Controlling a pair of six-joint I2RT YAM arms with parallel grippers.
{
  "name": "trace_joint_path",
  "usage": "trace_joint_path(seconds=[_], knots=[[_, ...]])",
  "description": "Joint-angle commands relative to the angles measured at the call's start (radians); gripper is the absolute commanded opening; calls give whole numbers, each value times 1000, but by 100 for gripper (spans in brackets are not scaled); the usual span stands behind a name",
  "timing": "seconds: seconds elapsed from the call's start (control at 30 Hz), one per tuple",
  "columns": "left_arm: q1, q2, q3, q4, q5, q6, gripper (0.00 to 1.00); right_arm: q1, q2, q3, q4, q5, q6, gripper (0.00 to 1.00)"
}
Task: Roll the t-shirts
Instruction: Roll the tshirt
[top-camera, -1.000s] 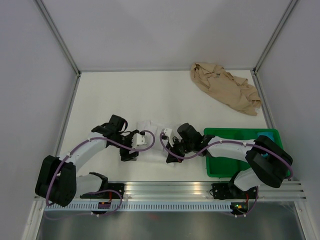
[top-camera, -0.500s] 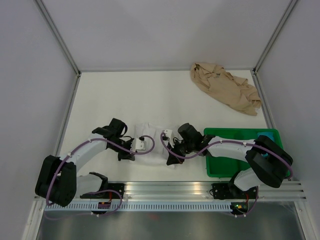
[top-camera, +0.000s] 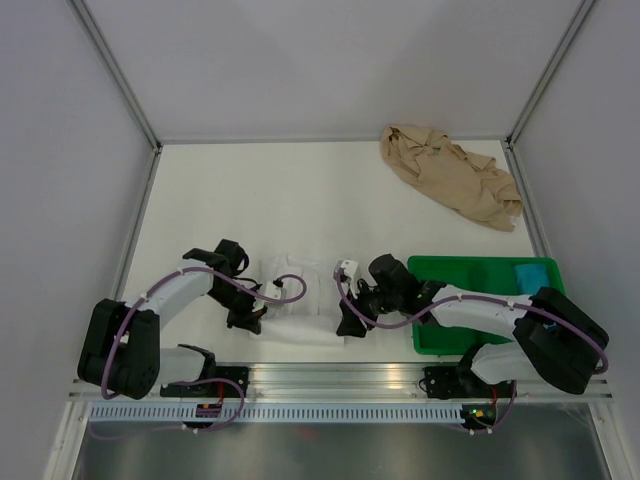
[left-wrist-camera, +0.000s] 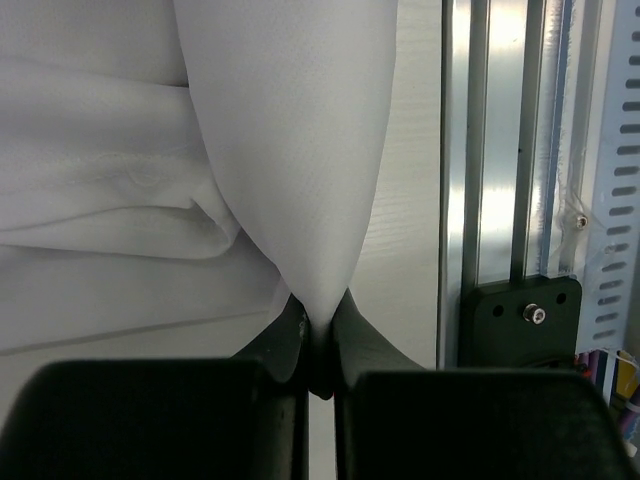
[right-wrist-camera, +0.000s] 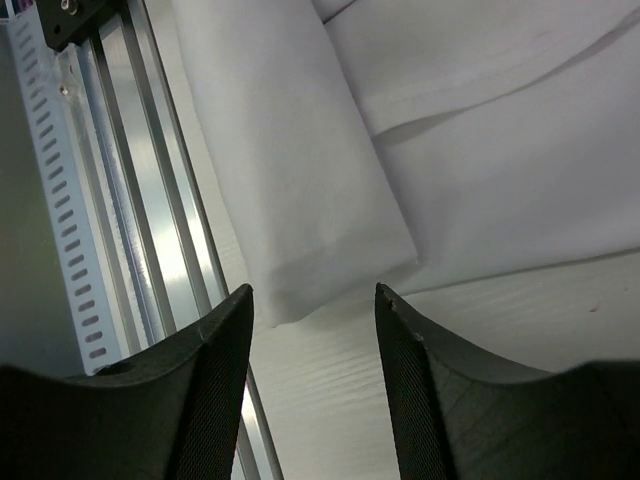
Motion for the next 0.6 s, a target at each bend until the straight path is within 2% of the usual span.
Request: trace_joint_path(seconds=[0.0, 0.1, 0.13, 0.27, 0.43, 0.5, 0.53, 0.57], knots=[[7, -13, 20, -27, 26, 50, 2, 57, -82, -84, 168, 79, 25, 58], [9, -10, 9, -24, 28, 47, 2, 138, -105, -106, 183, 176, -4, 60], [10, -9, 6, -23, 28, 45, 2, 159, -104, -112, 191, 253, -9, 61], [10, -7, -7, -2, 21, 36, 3, 224, -69, -114, 231, 358, -13, 65], [10, 13, -4, 10, 26, 28, 5, 242, 49, -78, 211, 398, -12, 65], [10, 19, -3, 12, 26, 27, 5, 244, 105, -49, 167, 408, 2, 55], [10, 20, -4, 12, 26, 25, 6, 244, 115, -43, 157, 401, 16, 34], [10, 20, -4, 12, 26, 24, 6, 245, 122, -37, 153, 395, 28, 22]])
